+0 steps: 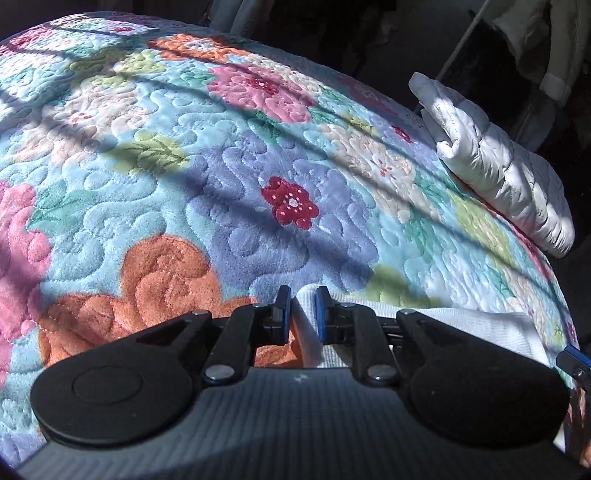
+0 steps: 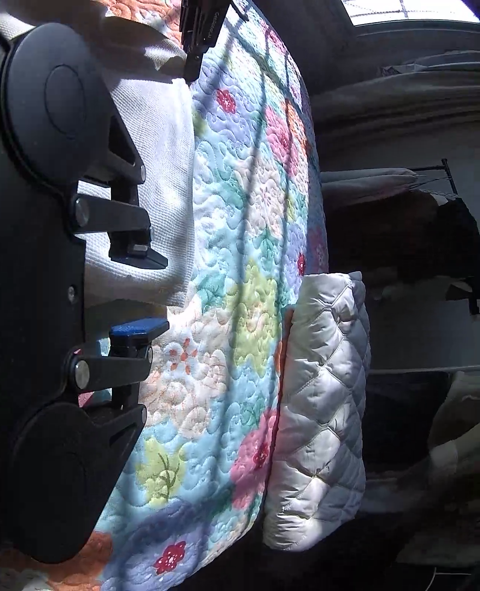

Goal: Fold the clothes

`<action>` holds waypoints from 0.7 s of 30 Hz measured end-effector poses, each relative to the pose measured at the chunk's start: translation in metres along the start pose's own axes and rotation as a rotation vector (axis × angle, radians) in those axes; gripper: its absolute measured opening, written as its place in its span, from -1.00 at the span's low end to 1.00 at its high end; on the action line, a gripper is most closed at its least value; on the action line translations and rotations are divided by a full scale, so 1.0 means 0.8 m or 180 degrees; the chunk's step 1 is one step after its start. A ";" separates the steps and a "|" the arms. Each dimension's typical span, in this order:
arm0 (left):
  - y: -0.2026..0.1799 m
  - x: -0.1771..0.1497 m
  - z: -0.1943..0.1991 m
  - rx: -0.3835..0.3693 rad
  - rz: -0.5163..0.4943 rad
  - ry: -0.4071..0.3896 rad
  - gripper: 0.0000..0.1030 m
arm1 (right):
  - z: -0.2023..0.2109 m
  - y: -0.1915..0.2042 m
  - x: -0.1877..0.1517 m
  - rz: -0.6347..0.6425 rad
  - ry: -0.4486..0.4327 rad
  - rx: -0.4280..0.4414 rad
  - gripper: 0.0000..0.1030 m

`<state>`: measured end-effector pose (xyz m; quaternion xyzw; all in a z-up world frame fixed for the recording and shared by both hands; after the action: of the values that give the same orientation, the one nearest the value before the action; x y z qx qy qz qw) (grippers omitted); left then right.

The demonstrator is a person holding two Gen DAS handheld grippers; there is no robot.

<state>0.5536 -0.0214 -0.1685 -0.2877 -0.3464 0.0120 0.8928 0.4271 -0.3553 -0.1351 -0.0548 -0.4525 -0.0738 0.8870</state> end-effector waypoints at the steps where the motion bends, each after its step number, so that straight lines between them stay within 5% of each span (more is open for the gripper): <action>1: -0.003 -0.002 0.005 0.0028 -0.0036 0.0004 -0.71 | 0.007 -0.005 -0.002 -0.0059 0.0034 0.0031 -0.06; 4: -0.011 -0.006 0.020 0.0113 -0.0143 0.0015 -0.55 | 0.035 -0.015 -0.013 -0.0266 0.0225 0.0212 -0.05; 7: -0.023 -0.020 0.043 0.0229 -0.0241 0.0129 0.36 | 0.061 -0.024 -0.027 -0.0686 0.0500 0.0562 0.00; 14: -0.038 -0.101 0.111 0.0306 -0.0323 0.0378 0.37 | 0.109 -0.032 -0.069 -0.1058 0.0847 0.0894 0.06; 21: -0.041 -0.181 0.173 0.0516 -0.0245 0.0647 0.39 | 0.141 -0.040 -0.127 -0.0876 0.1075 0.0490 0.07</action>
<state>0.3510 -0.0108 -0.1574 -0.2009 -0.2629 -0.0235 0.9434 0.2728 -0.3596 -0.1501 0.0884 -0.3052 -0.1674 0.9333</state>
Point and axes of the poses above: each gripper's, at about its wrist camera, not at the fingertips, and z roughly against the way its jaws point, y to its left, x to its top, the point moved 4 cm from there along -z, roughly the way its jaws point, and after that the axes turned 14 degrees about -x, right-handed, at the moved point
